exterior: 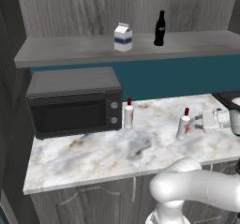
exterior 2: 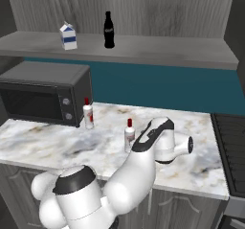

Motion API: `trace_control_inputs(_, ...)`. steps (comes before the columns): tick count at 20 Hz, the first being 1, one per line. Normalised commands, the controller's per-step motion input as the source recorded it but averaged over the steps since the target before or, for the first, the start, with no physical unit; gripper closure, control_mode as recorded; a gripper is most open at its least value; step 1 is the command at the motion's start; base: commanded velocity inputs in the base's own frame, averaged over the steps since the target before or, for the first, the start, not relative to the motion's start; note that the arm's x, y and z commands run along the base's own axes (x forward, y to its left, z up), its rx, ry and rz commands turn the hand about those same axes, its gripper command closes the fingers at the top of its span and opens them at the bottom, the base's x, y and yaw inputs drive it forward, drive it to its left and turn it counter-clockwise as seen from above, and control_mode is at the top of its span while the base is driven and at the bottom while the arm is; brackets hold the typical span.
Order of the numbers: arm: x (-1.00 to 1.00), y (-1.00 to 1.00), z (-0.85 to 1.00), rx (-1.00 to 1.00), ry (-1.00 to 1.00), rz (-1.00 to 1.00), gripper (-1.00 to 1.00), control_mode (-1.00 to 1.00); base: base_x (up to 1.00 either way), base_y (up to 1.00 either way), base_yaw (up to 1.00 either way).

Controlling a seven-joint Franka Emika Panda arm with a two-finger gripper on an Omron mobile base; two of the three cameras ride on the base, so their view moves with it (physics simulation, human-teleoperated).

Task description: Sort all alcoholic drinks to one cabinet, and non-alcoholic drinks to the other.

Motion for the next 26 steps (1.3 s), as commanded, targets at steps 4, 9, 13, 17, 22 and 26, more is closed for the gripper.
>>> trace_control_inputs(4, 0.04, 0.00, -0.05, 0.01, 0.00, 0.01, -1.00, -1.00, 0.00, 0.00, 0.00)
trace_control_inputs(9, 0.00, 0.00, -0.05, 0.01, 0.01, 0.01, -1.00, -1.00, 0.00, 0.00, 0.00)
trace_control_inputs(13, 0.00, 0.04, -0.06, 0.03, 0.05, 0.02, -1.00, -1.00, 0.00, 0.00, 0.00)
trace_control_inputs(17, 0.00, 0.10, -0.02, 0.04, 0.05, 0.01, -1.00, -1.00, 0.00, 0.00, 0.00)
trace_control_inputs(22, 0.00, 0.03, 0.00, 0.03, 0.04, 0.01, -1.00, -1.00, 0.00, 0.00, 0.00)
trace_control_inputs(26, 0.00, 0.00, 0.00, 0.03, 0.02, 0.01, -1.00, -1.00, 0.00, 0.00, 0.00)
